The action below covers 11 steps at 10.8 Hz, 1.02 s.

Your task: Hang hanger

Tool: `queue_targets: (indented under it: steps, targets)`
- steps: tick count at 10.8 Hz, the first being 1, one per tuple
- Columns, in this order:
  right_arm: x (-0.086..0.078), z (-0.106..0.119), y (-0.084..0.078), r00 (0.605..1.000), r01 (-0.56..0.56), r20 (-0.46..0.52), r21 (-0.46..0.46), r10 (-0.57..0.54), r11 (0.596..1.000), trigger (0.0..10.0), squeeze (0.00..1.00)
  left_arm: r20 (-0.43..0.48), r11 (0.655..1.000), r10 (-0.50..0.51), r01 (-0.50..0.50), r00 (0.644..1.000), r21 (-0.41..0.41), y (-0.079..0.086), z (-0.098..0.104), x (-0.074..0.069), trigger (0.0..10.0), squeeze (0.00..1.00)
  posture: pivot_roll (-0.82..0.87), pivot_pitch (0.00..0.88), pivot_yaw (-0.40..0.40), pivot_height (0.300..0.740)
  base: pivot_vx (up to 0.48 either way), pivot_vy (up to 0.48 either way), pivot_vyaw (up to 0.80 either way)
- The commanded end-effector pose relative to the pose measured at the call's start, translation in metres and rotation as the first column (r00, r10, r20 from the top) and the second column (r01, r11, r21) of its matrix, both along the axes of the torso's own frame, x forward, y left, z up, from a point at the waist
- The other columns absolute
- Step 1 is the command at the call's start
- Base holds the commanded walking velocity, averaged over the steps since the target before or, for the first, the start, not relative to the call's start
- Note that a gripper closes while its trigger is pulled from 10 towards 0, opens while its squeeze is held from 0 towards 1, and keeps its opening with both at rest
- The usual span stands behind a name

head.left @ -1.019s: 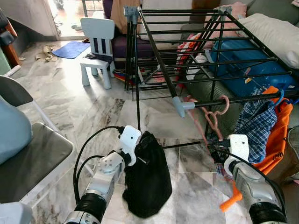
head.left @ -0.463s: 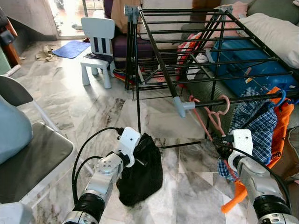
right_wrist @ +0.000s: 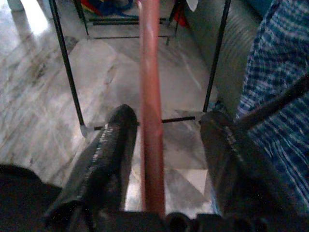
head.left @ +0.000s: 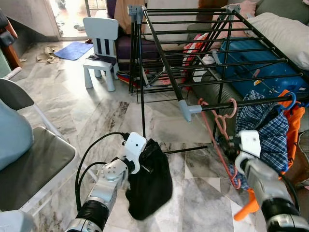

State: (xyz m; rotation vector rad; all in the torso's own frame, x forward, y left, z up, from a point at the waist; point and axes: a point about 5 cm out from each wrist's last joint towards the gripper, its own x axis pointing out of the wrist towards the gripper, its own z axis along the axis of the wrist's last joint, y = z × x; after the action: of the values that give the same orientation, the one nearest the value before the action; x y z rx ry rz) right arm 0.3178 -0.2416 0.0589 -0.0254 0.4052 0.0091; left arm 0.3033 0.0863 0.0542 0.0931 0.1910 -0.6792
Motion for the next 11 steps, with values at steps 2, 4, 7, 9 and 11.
queue_targets:
  steps: [2, 4, 7, 9, 11]
  targets:
    - [0.005, 0.006, 0.0, 1.0, 0.006, 0.023, 0.007, -0.007, 1.0, 0.0, 0.0, 0.021, 1.0, -0.006, 0.005, 1.0, 0.013, -0.003, 0.004, 0.002, 10.0, 0.0, 0.06, 0.0, -0.062, 0.74, 0.0, 0.0, 0.0]
    - [0.008, 0.005, 0.005, 1.0, -0.002, 0.023, 0.01, 0.001, 1.0, 0.0, 0.0, 0.018, 1.0, -0.003, 0.002, 1.0, 0.013, -0.003, 0.004, 0.003, 10.0, 0.0, 0.06, 0.0, -0.063, 0.74, 0.0, 0.0, 0.0]
    - [0.006, -0.001, 0.007, 1.0, 0.009, -0.003, 0.008, -0.009, 1.0, 0.0, 0.0, 0.015, 1.0, -0.009, 0.009, 1.0, 0.014, -0.006, 0.004, 0.003, 10.0, 0.0, 0.06, 0.0, -0.061, 0.74, 0.0, 0.0, 0.0]
    - [0.005, -0.003, 0.007, 1.0, 0.01, -0.009, 0.006, -0.01, 1.0, 0.0, 0.0, 0.015, 1.0, -0.01, 0.01, 1.0, 0.014, -0.006, 0.004, 0.003, 10.0, 0.0, 0.06, 0.0, -0.06, 0.74, 0.0, 0.0, 0.0]
    - [0.003, -0.005, 0.005, 1.0, 0.016, -0.017, 0.001, -0.016, 1.0, 0.0, 0.0, 0.013, 1.0, -0.012, 0.012, 1.0, 0.014, -0.008, 0.003, 0.003, 10.0, 0.0, 0.06, 0.0, -0.061, 0.74, 0.0, 0.0, 0.0]
